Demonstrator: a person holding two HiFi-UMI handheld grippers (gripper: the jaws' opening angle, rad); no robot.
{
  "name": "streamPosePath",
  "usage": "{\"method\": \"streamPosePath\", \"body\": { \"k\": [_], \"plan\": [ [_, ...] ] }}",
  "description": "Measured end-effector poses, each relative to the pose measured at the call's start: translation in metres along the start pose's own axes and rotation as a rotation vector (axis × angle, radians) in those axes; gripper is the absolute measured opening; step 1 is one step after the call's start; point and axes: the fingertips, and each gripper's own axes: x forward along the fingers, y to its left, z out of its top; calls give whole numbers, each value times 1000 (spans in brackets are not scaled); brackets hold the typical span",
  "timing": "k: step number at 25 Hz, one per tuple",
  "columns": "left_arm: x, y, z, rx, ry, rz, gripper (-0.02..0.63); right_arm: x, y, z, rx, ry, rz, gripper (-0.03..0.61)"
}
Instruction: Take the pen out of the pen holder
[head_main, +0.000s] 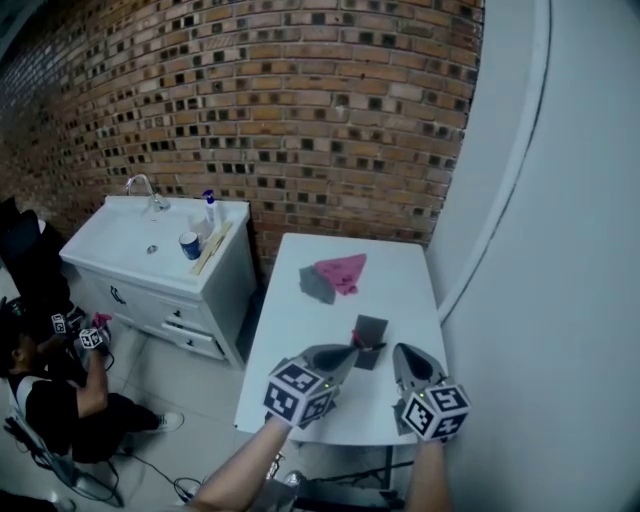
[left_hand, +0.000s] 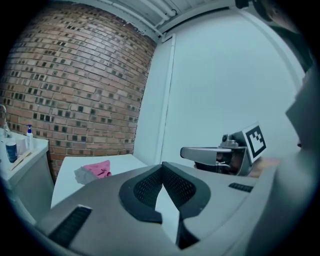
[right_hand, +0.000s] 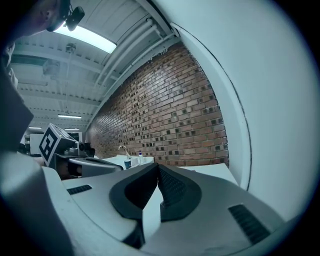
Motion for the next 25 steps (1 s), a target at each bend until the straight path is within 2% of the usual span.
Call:
{"method": "streamPosePath", "body": {
  "k": [7, 18, 25],
  "plan": [
    [24, 19, -12, -9, 26, 23, 8, 28, -31, -26, 6, 64, -49, 0],
    [42, 41, -28, -48, 69, 42, 8, 73, -65, -82, 22, 206, -109, 111],
    [49, 49, -47, -73, 107, 43, 8, 89, -78, -120, 52, 283, -119, 126]
  ]
}}
